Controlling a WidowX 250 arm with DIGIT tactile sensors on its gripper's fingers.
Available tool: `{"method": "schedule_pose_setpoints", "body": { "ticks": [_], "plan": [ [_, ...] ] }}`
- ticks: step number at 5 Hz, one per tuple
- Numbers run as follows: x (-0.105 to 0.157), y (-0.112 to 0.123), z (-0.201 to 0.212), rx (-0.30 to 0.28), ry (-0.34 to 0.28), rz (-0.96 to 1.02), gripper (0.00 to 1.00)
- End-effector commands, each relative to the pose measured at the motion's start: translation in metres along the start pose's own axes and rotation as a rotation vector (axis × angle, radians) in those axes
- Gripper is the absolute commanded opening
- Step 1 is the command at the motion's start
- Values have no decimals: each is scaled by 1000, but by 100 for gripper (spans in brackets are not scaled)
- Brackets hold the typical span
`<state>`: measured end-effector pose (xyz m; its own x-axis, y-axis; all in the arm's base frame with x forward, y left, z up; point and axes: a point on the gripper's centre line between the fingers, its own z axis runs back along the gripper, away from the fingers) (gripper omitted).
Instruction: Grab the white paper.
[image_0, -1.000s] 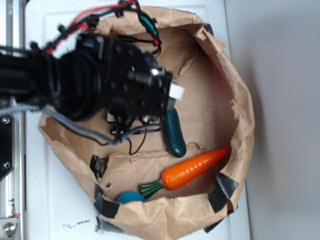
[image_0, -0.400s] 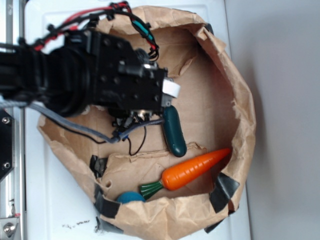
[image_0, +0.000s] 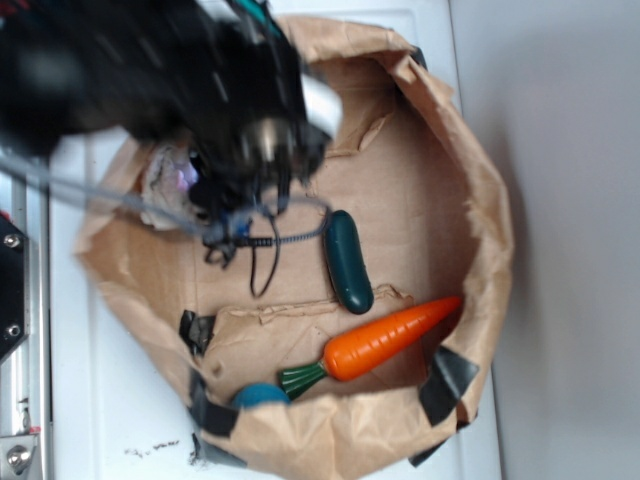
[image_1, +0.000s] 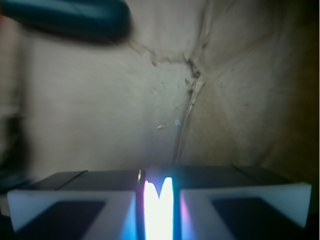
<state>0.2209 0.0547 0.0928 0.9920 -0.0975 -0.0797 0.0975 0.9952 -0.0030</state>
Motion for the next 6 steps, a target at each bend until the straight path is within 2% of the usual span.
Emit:
{"method": "schedule_pose_setpoints", "body": {
  "ticks": [1, 4, 6],
  "plan": [
    [-4, 15, 46, -82, -46, -5, 100],
    [-6, 2, -17, 108, 2, -68, 100],
    [-2, 4, -40, 192, 35, -63, 100]
  ]
}}
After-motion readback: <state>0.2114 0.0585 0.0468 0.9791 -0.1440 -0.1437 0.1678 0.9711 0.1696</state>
